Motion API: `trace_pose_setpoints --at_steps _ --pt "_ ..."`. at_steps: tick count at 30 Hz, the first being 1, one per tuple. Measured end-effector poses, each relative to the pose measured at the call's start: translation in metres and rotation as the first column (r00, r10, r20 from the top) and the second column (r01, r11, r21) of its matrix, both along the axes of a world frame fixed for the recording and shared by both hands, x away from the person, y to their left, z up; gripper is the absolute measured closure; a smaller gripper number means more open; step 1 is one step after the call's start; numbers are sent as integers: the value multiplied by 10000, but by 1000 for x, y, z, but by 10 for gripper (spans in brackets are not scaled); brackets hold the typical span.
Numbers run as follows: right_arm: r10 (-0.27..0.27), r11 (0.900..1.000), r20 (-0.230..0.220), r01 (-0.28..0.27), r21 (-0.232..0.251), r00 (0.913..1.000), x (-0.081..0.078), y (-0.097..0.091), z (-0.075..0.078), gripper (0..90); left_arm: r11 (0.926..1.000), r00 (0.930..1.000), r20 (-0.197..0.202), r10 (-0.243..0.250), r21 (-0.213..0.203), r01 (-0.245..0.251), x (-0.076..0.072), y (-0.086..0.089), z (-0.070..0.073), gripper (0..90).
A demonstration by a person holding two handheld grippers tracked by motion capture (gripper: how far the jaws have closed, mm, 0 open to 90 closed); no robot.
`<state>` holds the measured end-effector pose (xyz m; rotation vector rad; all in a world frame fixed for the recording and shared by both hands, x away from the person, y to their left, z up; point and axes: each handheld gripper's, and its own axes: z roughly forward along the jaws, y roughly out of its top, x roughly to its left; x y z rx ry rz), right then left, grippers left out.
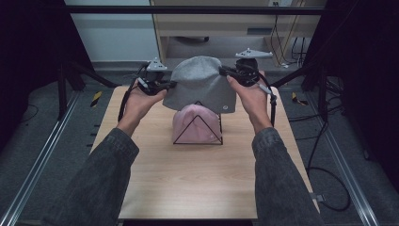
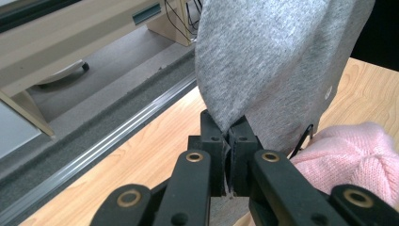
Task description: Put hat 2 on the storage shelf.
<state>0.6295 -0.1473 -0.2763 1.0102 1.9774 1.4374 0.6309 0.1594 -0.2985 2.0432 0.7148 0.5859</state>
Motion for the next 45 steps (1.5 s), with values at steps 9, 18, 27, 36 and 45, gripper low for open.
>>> trace_pose_setpoints --at_steps 9,18,27,36,45 --pt "3 9999 -193 -5 -128 9998 -2 -5 -12 854 10000 9998 -154 -83 -27 83 -1 -4 -12 872" --pt "30 9999 -290 -33 -127 9996 -5 -9 -22 853 9998 9996 -236 -126 136 130 -2 -7 -20 872" --pt "95 9998 -447 -102 -152 9990 -5 -7 -31 853 9999 9993 -361 -84 106 88 -2 -4 -29 872" --pt "94 9995 -591 -112 -296 9982 -4 -4 -41 852 9999 9986 -510 -116 97 121 -2 -3 -40 872" --pt "203 9988 -708 -234 -432 9973 -6 -1 -52 852 9999 9977 -682 -52 91 58 -4 0 -53 872"
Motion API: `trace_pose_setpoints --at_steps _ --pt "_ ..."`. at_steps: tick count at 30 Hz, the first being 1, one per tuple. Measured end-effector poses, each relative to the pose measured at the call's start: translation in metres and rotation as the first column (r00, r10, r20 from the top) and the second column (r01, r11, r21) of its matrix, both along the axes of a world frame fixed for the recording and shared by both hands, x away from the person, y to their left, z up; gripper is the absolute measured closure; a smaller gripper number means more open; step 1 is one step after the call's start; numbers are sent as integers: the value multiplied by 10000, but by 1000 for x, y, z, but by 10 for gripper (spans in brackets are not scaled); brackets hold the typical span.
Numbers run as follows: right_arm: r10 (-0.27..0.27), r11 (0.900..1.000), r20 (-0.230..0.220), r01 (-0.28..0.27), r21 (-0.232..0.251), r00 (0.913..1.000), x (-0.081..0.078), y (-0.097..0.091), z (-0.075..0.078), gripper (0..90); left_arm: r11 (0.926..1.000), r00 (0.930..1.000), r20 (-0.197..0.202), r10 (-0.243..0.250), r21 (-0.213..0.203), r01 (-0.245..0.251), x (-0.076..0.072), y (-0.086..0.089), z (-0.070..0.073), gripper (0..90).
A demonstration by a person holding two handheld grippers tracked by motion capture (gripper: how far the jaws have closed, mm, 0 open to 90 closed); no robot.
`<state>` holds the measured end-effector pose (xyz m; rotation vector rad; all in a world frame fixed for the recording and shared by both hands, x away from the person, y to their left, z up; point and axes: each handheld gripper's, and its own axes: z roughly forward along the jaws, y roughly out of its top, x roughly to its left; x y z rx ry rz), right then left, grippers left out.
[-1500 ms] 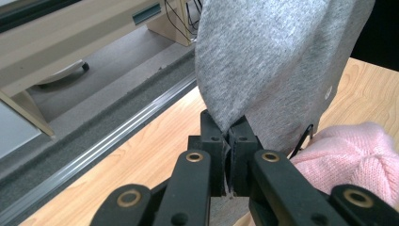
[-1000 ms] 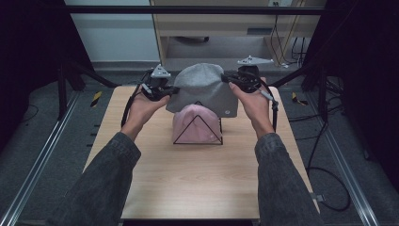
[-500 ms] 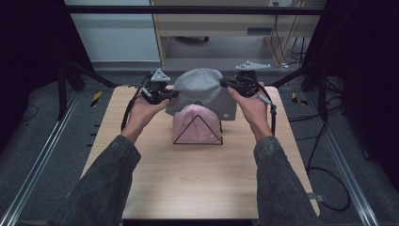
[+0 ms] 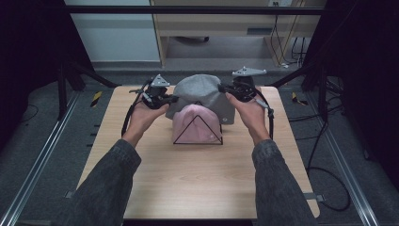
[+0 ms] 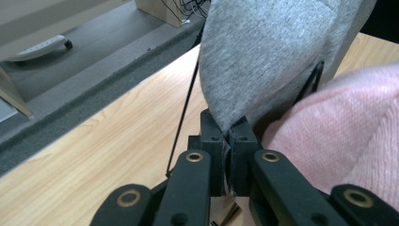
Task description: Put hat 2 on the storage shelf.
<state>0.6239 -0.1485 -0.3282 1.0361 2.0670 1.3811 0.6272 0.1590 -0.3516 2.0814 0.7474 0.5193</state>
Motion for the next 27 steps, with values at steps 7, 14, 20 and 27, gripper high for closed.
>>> trace_pose_setpoints --at_steps 7,14,20,27 --pt "11 9999 -251 -14 -126 9997 -4 1 -14 852 10000 9998 -205 9 28 -9 -3 1 -14 872" --pt "-4 9994 -612 -18 -354 9981 -4 3 -31 852 9997 9989 -451 90 229 -80 -3 2 -30 872" --pt "109 9988 -872 -150 -460 9961 -4 6 -43 820 9984 9955 -918 217 546 -167 -3 4 -43 838" --pt "-129 9983 -1059 67 -583 9943 -11 1 -42 577 9979 9949 -877 498 447 -460 -8 6 -46 693"
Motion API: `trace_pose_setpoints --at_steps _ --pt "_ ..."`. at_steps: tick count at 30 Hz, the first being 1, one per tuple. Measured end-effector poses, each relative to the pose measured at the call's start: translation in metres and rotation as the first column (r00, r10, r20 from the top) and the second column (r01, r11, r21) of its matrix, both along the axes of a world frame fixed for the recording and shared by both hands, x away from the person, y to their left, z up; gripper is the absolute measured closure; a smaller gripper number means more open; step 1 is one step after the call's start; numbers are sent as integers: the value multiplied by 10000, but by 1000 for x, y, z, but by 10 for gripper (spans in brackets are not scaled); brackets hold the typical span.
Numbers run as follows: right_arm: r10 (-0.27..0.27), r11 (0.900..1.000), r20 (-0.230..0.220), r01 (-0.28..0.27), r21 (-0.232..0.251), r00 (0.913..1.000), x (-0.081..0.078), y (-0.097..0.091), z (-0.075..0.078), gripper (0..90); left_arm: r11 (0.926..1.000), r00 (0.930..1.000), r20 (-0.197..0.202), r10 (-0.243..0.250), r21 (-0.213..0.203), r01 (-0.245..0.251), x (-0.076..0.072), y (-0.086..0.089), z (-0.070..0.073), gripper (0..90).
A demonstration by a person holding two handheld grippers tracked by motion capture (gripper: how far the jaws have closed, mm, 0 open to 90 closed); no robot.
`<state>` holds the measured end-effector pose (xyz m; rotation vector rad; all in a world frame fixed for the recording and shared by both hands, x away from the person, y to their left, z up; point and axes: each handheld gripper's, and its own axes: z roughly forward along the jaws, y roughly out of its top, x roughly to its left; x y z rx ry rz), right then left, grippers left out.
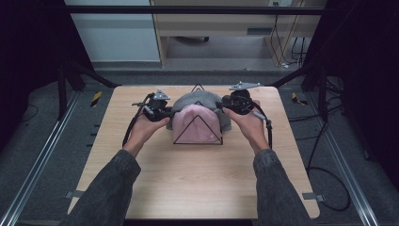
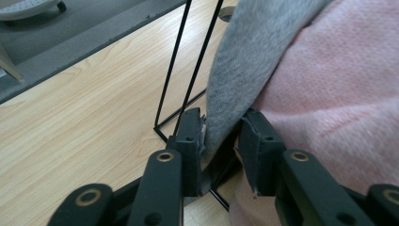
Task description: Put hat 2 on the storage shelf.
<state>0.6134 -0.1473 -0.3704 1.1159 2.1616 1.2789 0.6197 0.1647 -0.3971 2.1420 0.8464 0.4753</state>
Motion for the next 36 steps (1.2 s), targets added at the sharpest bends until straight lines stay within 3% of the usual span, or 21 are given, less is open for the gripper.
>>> trace_pose_setpoints --at_steps 10,14,17,21,25,28,31,33,36 --pt "-356 9992 151 359 -188 9993 -13 -11 5 375 9997 9997 -88 244 -38 -244 -7 12 -1 627" --pt "-469 9989 452 470 1 9979 -30 -22 9 304 9994 9989 322 340 -84 -338 -22 25 2 558" --pt "-540 9985 588 542 -18 9968 -49 -34 3 259 9987 9984 361 444 217 -452 -38 38 -1 441" --pt "-950 9949 418 963 -304 9946 -72 -52 -17 180 9978 9993 179 338 568 -347 -59 54 -15 264" --pt "-1326 9890 -172 1311 -683 9910 -87 -71 -47 131 9965 9976 -618 304 802 -254 -75 67 -36 118" --pt "-1503 9853 -592 1446 -908 9869 -96 -84 -69 118 9933 9925 -1198 242 1151 -103 -85 74 -58 69" --pt "-1682 9826 -1110 1575 -989 9795 -103 -93 -89 110 9887 9883 -1473 401 1489 -180 -90 80 -72 68" --pt "-1849 9794 -1451 1701 -1088 9720 -105 -100 -106 109 9879 9838 -1716 520 1528 -255 -91 85 -79 66" --pt "-2036 9737 -1729 1809 -1386 9637 -108 -104 -118 110 9853 9822 -1760 664 1669 -367 -92 90 -84 63"
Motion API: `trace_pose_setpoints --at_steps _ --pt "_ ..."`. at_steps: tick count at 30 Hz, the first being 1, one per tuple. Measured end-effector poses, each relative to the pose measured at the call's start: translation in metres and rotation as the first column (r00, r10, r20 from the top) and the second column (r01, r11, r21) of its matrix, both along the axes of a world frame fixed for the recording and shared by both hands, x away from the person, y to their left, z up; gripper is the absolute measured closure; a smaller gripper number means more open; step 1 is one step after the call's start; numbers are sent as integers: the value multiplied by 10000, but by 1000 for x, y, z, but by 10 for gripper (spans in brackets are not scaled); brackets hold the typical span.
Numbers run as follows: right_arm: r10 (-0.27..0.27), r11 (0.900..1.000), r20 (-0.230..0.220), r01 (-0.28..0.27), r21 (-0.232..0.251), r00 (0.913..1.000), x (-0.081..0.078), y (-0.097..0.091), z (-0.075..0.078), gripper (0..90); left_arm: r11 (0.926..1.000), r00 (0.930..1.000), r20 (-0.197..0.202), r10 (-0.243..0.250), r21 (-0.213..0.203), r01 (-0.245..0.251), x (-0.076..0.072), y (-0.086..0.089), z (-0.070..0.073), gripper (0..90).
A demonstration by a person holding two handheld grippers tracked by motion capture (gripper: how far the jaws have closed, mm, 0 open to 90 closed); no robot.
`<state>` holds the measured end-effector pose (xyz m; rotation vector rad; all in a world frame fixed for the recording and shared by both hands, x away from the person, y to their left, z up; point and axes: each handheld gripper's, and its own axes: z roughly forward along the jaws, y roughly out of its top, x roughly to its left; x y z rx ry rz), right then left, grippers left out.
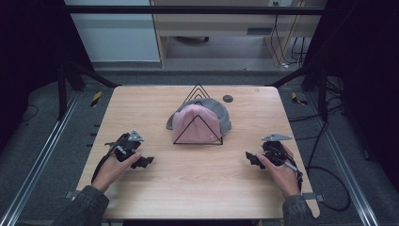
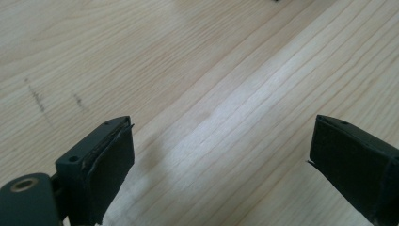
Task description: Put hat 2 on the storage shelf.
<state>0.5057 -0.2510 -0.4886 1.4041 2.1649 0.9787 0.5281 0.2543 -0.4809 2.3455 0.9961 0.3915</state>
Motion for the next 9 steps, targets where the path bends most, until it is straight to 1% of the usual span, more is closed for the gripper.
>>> trace_pose_setpoints --at_steps 2,3,4,5,6,7,9 --pt "23 10000 -157 -24 -62 9999 -2 -1 -5 110 9998 9999 -96 86 -156 -87 0 2 -3 58" --pt "12 10000 -213 -13 -63 9998 -2 -1 -6 111 9999 9999 -152 38 -114 -39 0 3 -4 54" --pt "34 9999 -262 -37 -101 9997 -2 -1 -8 110 10000 9996 -293 34 -54 -36 0 3 -6 48" --pt "67 9999 -400 -71 -109 9992 -2 -1 -11 108 10000 9992 -406 39 34 -38 0 3 -9 44" --pt "74 9998 -509 -84 -179 9987 -3 -1 -14 99 10000 9989 -454 97 -1 -97 0 3 -12 43" --pt "49 9993 -308 -60 -359 9995 -4 1 -16 100 9999 9992 -388 95 -64 -97 -1 4 -14 12" --pt "97 9980 -246 -113 -630 9997 -5 4 -17 87 9997 9995 -241 181 -148 -184 -2 3 -15 3"
